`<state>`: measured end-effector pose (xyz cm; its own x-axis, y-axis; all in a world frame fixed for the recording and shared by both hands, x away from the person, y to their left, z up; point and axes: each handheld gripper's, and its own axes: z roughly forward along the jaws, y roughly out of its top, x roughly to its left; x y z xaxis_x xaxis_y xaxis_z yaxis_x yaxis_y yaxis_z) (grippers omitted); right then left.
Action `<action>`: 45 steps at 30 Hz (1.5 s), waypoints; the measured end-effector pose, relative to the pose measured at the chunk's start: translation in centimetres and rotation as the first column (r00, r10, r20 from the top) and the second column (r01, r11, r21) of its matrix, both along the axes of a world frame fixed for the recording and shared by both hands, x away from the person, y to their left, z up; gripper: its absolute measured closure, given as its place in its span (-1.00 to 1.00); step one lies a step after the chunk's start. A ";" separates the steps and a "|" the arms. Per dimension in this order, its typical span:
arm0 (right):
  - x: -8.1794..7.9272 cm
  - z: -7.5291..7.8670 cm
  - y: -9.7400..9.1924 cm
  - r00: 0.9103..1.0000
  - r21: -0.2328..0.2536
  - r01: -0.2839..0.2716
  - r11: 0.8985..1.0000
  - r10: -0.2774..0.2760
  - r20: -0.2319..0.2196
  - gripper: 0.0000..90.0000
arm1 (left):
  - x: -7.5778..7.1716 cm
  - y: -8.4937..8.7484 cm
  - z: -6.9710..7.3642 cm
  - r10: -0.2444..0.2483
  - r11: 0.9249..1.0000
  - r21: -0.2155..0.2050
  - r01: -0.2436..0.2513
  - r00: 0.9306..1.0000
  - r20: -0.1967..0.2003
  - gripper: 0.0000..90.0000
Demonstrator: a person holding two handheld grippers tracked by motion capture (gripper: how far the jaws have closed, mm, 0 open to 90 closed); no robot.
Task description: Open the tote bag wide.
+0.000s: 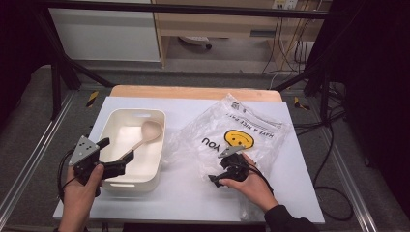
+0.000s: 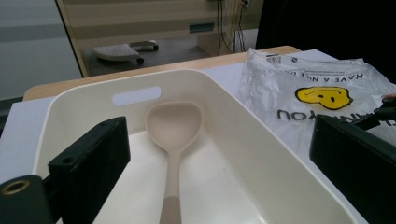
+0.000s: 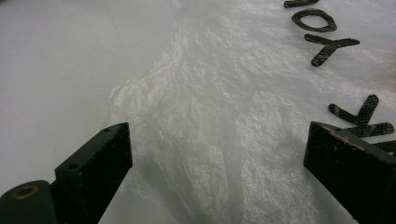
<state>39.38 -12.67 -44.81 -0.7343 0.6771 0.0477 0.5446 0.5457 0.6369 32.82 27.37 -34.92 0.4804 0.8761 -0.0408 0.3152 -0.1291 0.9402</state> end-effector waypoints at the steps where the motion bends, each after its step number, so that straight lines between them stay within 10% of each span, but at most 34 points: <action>1: 0.0 -0.1 0.0 1.000 -0.004 0.001 1.000 -0.001 0.003 -0.78 | 0.1 0.0 -0.1 0.000 1.000 0.003 0.000 1.000 -0.004 -0.89; 10: -0.1 -0.2 0.0 1.000 -0.036 0.010 0.999 -0.009 0.025 -0.62 | 0.2 0.8 -1.1 0.040 0.999 -0.016 -0.040 0.999 -0.002 -0.87; 45: 1.8 0.5 -2.6 0.993 0.036 0.122 0.992 -0.122 -0.003 1.00 | 0.3 -0.4 -1.2 0.004 1.000 0.004 -0.004 1.000 -0.005 -0.87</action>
